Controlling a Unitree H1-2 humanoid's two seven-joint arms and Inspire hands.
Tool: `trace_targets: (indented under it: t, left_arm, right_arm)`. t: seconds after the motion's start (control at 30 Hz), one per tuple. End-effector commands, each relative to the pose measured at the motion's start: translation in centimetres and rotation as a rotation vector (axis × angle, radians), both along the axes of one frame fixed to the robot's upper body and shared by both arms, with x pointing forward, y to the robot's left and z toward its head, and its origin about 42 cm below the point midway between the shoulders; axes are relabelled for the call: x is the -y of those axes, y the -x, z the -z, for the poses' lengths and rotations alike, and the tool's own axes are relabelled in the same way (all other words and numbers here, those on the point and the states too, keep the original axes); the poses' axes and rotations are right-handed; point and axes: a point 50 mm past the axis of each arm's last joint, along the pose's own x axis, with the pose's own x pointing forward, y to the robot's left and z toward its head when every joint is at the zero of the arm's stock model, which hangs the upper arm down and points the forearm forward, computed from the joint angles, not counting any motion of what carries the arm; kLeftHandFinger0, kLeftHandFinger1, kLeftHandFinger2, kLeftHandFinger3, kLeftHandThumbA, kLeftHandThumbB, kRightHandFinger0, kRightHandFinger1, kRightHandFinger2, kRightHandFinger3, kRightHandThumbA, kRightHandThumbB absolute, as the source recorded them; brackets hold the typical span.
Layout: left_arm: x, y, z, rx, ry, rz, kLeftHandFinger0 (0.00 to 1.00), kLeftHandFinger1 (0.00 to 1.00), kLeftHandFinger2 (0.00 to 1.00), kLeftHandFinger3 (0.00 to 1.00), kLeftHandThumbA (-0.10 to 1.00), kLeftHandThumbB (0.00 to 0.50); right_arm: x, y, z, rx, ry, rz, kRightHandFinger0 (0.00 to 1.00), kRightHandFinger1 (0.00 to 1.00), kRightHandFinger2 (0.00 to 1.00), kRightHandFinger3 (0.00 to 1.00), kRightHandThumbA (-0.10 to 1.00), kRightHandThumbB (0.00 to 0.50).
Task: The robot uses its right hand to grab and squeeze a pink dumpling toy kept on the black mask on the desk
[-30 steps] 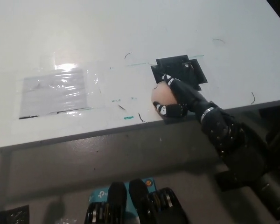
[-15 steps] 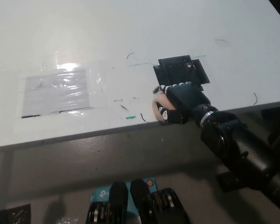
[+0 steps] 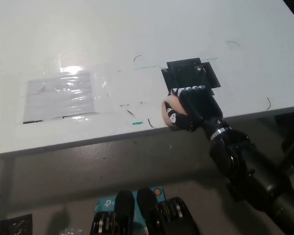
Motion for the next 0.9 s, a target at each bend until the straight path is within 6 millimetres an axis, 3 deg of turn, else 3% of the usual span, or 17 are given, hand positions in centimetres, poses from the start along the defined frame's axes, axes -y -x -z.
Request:
trace_targets:
  t: [0.0,0.03,0.1,0.17,0.23,0.3,0.33,0.57,0.77,0.87]
  left_arm:
    - [-1.2,-0.6,-2.4,0.070,-0.073,0.012,0.00,0.00,0.06,0.08,1.00,0.500]
    - [-1.2,-0.6,-2.4,0.076,-0.068,0.022,0.00,0.00,0.07,0.11,1.00,0.500]
    - [-1.1,-0.5,-2.4,0.063,-0.071,0.012,0.00,0.00,0.07,0.10,1.00,0.500]
    - [-1.1,-0.5,-2.3,0.065,-0.061,0.019,0.00,0.01,0.08,0.11,1.00,0.500]
    - [-1.1,-0.5,-2.3,0.066,-0.060,0.019,0.00,0.01,0.08,0.10,1.00,0.500]
    - [-1.2,-0.6,-2.4,0.066,-0.061,0.023,0.00,0.01,0.09,0.12,1.00,0.500]
    - [-1.1,-0.7,-2.5,0.064,-0.063,0.014,0.00,0.00,0.08,0.10,1.00,0.500]
    - [-1.1,-0.8,-2.7,0.065,-0.050,0.025,0.00,0.00,0.09,0.11,1.00,0.500]
    - [-1.2,-1.0,-3.0,0.073,-0.063,0.023,0.00,0.00,0.09,0.11,1.00,0.500]
    - [-1.2,-1.2,-3.2,0.077,-0.064,0.030,0.00,0.00,0.09,0.11,1.00,0.500]
  right_arm:
    - [0.8,-0.4,-4.4,0.397,-0.207,-0.070,0.00,0.12,0.60,0.41,-0.10,0.231]
    - [1.2,-0.5,-5.3,0.413,-0.248,-0.074,0.00,0.15,0.66,0.42,-0.10,0.213]
    - [1.5,-0.5,-6.2,0.436,-0.307,-0.075,0.00,0.17,0.62,0.41,-0.10,0.223]
    - [1.7,-0.5,-6.7,0.476,-0.289,-0.070,0.00,0.22,0.67,0.44,-0.10,0.219]
    - [1.7,-0.4,-7.0,0.493,-0.287,-0.071,0.00,0.22,0.70,0.41,-0.10,0.248]
    - [1.6,-0.3,-6.9,0.486,-0.286,-0.068,0.00,0.22,0.66,0.37,-0.10,0.255]
    - [1.5,-0.3,-6.7,0.476,-0.287,-0.065,0.00,0.21,0.61,0.35,-0.10,0.313]
    - [1.3,-0.4,-6.2,0.468,-0.290,-0.068,0.00,0.17,0.59,0.36,-0.10,0.362]
    - [1.4,-0.6,-6.0,0.459,-0.297,-0.057,0.00,0.18,0.55,0.37,-0.10,0.339]
    - [1.6,-0.6,-5.7,0.417,-0.301,-0.038,0.00,0.29,0.64,0.47,-0.10,0.273]
